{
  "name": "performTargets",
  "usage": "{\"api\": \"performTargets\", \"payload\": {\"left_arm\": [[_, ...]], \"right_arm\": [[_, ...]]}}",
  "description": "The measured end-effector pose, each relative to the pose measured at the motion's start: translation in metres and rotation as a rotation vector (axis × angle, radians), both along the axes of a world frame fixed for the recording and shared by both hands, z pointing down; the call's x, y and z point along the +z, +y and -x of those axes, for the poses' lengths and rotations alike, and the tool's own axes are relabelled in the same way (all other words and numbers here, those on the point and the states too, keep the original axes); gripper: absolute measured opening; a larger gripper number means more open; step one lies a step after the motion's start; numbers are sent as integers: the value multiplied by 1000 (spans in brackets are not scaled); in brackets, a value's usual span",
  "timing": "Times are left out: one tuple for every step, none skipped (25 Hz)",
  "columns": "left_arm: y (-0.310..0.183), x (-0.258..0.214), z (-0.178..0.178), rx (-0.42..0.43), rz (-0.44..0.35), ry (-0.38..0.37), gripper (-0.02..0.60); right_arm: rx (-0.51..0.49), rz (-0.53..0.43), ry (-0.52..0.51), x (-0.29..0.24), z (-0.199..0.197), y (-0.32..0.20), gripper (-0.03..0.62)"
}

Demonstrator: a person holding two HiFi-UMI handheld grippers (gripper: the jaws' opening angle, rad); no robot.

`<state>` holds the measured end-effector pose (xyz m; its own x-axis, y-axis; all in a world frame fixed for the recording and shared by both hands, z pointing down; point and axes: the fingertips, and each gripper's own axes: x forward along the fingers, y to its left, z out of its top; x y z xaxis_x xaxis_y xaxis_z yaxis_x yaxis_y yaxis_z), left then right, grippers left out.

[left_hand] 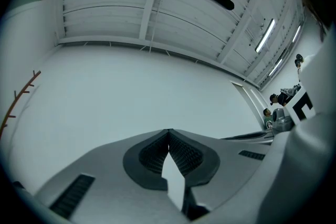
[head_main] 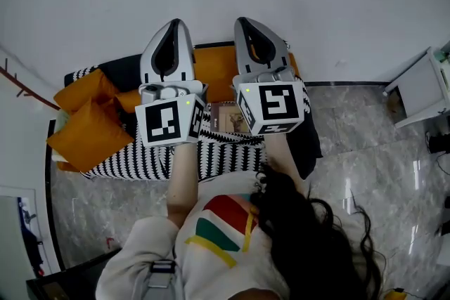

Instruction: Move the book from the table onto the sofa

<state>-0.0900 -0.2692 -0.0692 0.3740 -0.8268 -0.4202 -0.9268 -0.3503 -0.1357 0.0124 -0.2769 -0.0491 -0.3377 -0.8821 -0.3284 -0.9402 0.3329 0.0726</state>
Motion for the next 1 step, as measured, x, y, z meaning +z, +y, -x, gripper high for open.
{"api": "performTargets", "payload": {"left_arm": [[1,-1,1,0,-3,2,8]], "right_arm": [[-1,-3,2,-1,1,1,12]]}}
